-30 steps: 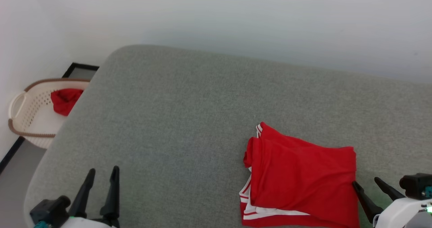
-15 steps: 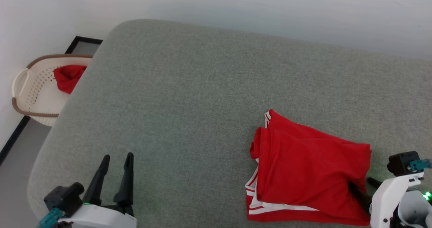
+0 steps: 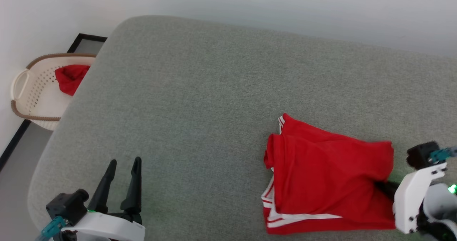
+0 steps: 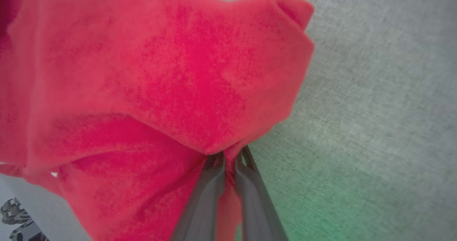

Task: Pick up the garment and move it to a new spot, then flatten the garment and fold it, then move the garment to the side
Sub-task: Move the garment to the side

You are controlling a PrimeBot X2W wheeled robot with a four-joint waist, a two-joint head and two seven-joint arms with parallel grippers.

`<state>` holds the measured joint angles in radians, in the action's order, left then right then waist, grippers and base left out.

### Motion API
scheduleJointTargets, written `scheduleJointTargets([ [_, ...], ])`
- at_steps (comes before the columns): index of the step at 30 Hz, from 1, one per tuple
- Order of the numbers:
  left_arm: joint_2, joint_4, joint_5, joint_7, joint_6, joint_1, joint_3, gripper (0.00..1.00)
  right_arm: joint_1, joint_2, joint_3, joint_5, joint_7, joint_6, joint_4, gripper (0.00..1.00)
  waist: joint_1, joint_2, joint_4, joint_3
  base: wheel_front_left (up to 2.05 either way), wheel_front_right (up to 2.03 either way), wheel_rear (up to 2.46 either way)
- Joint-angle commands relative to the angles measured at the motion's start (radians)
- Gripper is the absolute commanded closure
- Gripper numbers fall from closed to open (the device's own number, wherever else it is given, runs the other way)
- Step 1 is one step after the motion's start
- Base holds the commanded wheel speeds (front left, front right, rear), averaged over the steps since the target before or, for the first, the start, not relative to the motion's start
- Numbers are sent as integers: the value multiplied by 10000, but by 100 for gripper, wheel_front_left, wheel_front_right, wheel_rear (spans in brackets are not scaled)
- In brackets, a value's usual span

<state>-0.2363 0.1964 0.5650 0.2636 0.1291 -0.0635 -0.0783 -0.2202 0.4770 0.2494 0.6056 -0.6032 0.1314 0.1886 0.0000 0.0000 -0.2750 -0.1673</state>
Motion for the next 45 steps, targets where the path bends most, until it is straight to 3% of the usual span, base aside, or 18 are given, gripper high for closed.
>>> scheduleJointTargets([
  [1,13,-21,34,0,26,-119,-7,0,-204,180,-124,-73,-21,-14,-28,100,0,0,46,7,0,0,0],
  [9,79,-172,-91,-2,26,-228,51,0,-887,923,-503,-237,-100,-12,-283,100,0,0,460,-147,0,0,0],
  [21,53,-372,-158,0,26,-684,-71,0,-1887,2595,-1252,-484,92,-12,-35,100,0,0,1302,-733,0,0,0],
  [33,-66,-521,-221,-2,26,-1037,-201,0,-2670,4579,-1349,-702,556,-12,1125,100,0,0,1856,-1316,0,0,0],
  [45,-24,-615,-201,-2,27,-1302,-357,0,-3414,6082,-958,-1227,1607,-12,2508,100,0,0,1858,-1686,0,0,0],
])
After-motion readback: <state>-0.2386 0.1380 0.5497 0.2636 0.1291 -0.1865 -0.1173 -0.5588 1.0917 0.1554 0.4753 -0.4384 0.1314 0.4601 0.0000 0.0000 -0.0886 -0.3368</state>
